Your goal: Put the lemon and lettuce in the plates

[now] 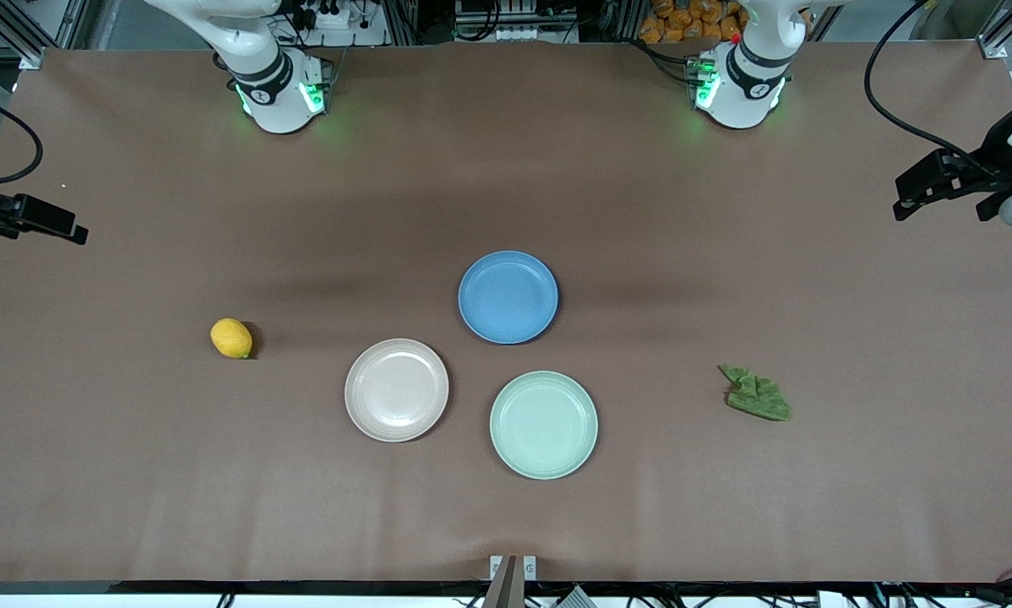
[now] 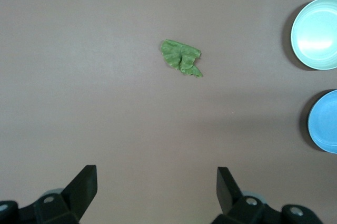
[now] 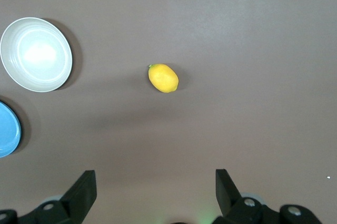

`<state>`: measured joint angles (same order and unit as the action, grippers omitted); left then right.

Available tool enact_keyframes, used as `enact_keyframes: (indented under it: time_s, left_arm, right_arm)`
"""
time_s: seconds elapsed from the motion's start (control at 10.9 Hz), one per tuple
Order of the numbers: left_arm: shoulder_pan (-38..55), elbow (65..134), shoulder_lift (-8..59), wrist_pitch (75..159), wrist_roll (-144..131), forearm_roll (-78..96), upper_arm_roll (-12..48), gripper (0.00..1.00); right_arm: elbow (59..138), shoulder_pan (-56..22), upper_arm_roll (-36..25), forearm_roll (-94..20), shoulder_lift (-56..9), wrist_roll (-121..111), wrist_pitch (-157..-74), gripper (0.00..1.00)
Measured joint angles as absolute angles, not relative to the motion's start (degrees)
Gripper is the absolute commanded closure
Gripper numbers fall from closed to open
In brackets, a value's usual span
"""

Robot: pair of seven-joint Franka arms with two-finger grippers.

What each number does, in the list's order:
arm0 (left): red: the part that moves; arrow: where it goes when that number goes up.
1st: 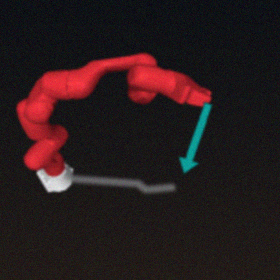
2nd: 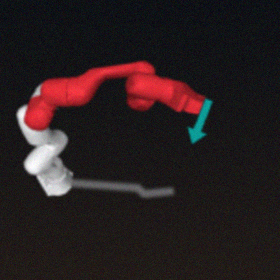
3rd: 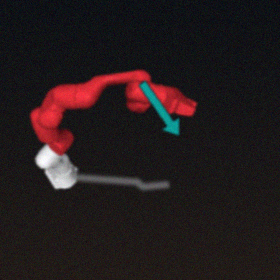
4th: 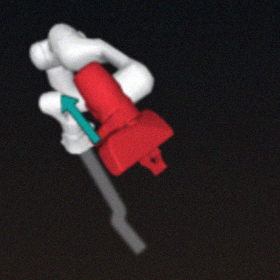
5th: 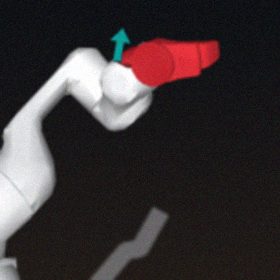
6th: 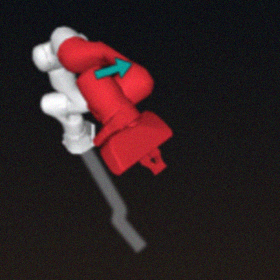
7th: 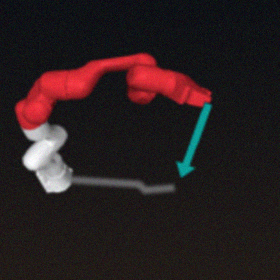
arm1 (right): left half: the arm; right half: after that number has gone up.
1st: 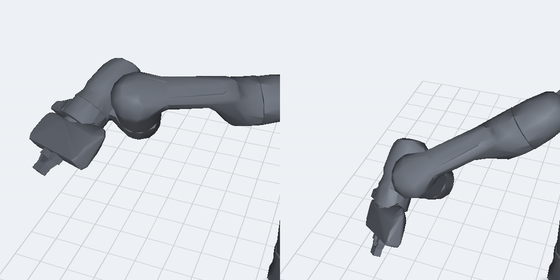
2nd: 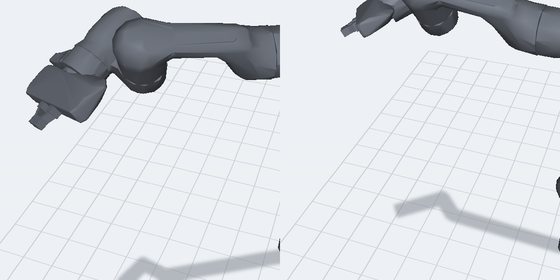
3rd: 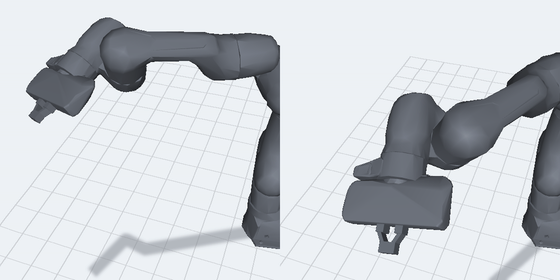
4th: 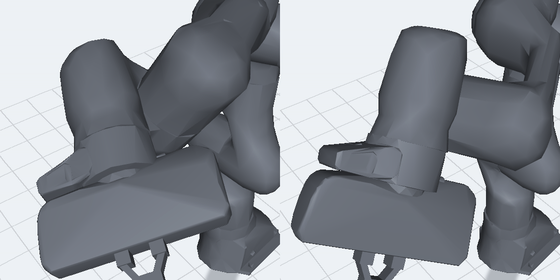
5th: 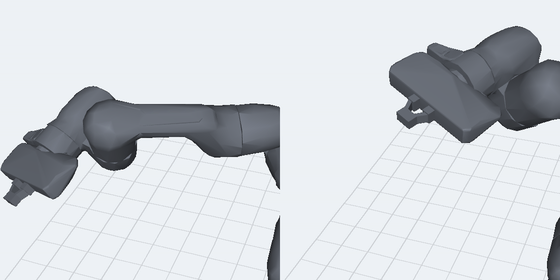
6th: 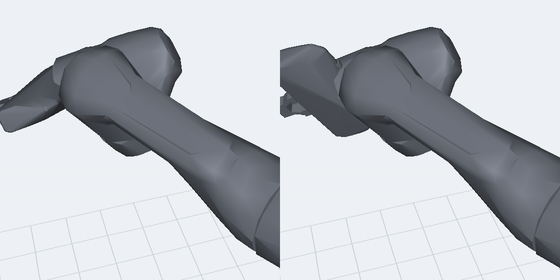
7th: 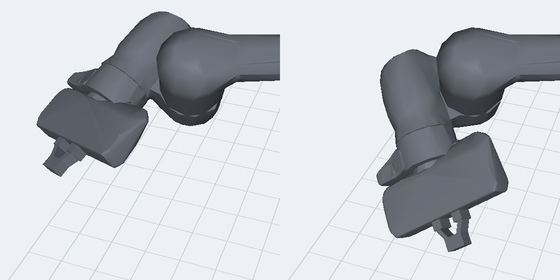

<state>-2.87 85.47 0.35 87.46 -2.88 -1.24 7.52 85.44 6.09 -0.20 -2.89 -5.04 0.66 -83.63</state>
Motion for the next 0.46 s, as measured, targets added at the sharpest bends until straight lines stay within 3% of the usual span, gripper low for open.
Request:
enact_keyframes:
  time_s: [0.46]
  left_arm:
    - [-2.8,85.5,0.7,87.3,-2.9,-1.2,7.6,0.00]
  right_arm:
    - [85.4,6.1,-0.2,-2.9,-5.0,0.6,-83.5,0.00]
